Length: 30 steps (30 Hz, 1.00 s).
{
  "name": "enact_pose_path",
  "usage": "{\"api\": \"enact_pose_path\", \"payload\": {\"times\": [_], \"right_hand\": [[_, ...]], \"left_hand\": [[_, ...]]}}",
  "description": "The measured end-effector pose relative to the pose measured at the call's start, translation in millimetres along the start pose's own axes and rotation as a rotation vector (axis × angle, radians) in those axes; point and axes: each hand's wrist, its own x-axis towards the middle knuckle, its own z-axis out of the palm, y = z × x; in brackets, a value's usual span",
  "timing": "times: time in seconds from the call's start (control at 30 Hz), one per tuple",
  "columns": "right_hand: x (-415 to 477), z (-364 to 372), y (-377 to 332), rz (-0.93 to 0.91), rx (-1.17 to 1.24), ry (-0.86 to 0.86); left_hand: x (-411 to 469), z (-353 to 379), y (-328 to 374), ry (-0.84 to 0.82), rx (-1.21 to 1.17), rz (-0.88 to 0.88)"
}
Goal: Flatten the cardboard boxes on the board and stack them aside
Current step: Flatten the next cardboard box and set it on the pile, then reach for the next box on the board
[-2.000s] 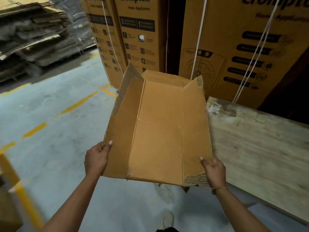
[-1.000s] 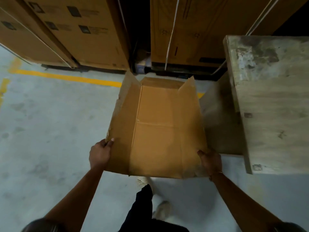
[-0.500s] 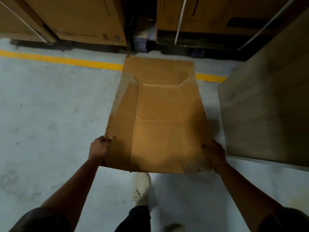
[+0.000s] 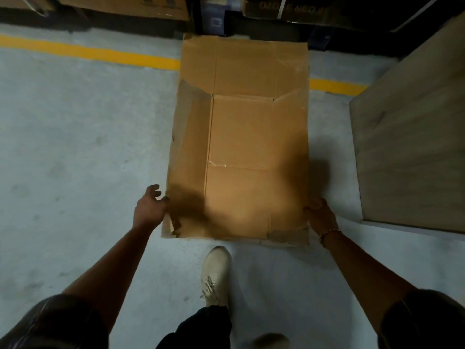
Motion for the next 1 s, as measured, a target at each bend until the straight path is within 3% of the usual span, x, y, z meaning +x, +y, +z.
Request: {"api": "enact_pose_path", "payload": {"times": [0.33,0.53,0.73,1.0], "right_hand": [[-173,-92,-84,-0.283,-0.128,-0.141],[-301,-205,-176,-0.52,-0.118,0.0],[-400,-308,-249,-0.628,0.007,0.118],[-471,-399,-275,-0.706,0.174,0.304]], "left_hand": [[-158,-106,110,-0.002,0.303,0.442],[-265,-210,234,0.084,0.3,0.702],[-349,-298,343,0.151,0.234,0.878],[-422,-340,423,0.153,0.169,1.085]]}}
